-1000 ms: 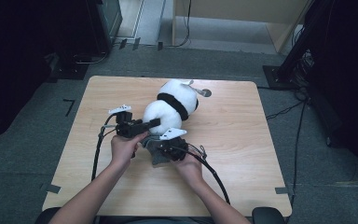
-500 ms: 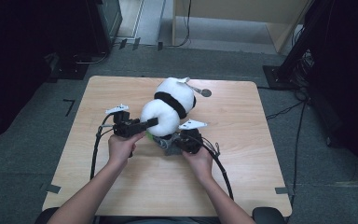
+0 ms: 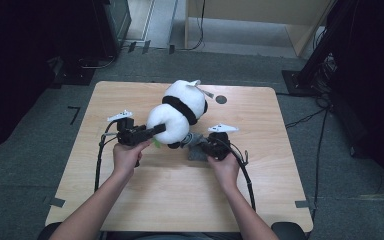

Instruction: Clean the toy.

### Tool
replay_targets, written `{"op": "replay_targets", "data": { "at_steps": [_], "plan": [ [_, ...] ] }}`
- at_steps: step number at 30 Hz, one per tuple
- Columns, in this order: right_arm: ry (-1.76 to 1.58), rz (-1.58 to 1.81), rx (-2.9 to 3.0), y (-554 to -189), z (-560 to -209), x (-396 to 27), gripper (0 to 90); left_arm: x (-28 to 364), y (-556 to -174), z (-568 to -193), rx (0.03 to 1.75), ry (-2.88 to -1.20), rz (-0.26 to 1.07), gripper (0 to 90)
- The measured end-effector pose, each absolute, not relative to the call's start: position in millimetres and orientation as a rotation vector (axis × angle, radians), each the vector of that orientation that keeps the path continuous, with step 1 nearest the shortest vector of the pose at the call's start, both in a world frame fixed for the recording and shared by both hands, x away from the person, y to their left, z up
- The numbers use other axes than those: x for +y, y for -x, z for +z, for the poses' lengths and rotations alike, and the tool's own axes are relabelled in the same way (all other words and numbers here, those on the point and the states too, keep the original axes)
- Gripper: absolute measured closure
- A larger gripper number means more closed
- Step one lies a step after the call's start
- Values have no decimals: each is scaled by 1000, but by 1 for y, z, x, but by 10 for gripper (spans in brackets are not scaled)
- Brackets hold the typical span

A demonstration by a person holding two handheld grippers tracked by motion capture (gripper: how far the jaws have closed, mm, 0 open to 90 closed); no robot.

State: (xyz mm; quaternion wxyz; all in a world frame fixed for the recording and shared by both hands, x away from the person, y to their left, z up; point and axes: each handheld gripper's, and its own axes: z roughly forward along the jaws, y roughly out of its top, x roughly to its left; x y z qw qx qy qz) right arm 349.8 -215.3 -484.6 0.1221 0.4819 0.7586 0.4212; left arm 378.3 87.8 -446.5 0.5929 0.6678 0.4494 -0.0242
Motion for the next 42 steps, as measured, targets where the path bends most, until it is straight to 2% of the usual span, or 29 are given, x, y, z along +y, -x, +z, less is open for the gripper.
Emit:
{"op": "replay_targets", "data": {
  "at_steps": [7,12,17,28,42],
  "plan": [
    [-1209,1175,2386,-331,-491,-170,801,90,-380,-446,1061,-1549,-33,493],
    [-995,1162,2492,-309,-486,-131,801,83,-379,-449,1067,-1589,-22,491],
    [-848,1203,2541,-292,-474,-110,801,72,-376,-452,1052,-1634,-8,487],
    [-863,1262,2413,-300,-451,-126,806,51,-369,-459,1025,-1697,-46,483],
    [-883,1231,2412,-310,-469,-134,810,55,-371,-461,1061,-1683,-49,485]
  ]
}}
